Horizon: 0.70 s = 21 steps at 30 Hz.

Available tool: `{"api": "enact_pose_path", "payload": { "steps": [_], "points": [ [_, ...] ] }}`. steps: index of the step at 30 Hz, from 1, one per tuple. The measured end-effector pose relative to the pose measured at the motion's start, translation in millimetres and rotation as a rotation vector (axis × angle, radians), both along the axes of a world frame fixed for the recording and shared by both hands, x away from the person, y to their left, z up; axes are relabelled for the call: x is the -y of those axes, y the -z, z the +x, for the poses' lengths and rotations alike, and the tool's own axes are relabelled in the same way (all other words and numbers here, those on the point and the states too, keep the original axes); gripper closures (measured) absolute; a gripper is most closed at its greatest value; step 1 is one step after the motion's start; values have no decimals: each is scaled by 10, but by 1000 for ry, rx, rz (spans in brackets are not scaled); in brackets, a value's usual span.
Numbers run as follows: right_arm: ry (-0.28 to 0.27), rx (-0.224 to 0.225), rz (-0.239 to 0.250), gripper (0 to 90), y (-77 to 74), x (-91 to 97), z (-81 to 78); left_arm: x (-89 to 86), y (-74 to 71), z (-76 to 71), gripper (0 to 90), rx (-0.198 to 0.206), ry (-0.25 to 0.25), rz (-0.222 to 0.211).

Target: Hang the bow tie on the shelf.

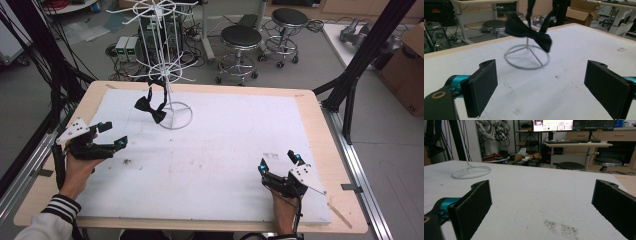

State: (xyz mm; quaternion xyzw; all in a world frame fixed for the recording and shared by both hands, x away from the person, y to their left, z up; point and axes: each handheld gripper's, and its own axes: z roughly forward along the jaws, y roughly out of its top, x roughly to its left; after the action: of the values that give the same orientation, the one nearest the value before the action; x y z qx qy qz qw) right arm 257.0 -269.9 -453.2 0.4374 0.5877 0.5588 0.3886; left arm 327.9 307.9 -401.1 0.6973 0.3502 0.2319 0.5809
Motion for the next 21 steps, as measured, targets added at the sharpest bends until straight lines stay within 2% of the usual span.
{"api": "enact_pose_path", "payload": {
  "steps": [5, 9, 13, 15, 19, 20, 21],
  "points": [
    [1, 2, -3, 16, 0, -3, -1, -41, 129, -126, 120, 25, 1, -15],
    [3, 4, -9, 17, 1, -6, 0, -22, 267, -206, 121, 24, -2, 1],
    [1, 4, -9, 16, 1, -5, 0, -28, 379, -269, 121, 31, -7, -17],
    [-1, 6, -10, 16, 1, -5, 1, -49, 421, -315, 121, 58, -15, -48],
    [-2, 5, -7, 16, 2, -6, -3, -61, 496, -393, 120, 106, -67, -56],
    [-2, 5, -6, 16, 2, -6, -4, -69, 501, -417, 121, 129, -92, -71],
    [-4, 6, -4, 16, 2, -5, -6, -72, 504, -421, 121, 132, -98, -75]
  ]
}}
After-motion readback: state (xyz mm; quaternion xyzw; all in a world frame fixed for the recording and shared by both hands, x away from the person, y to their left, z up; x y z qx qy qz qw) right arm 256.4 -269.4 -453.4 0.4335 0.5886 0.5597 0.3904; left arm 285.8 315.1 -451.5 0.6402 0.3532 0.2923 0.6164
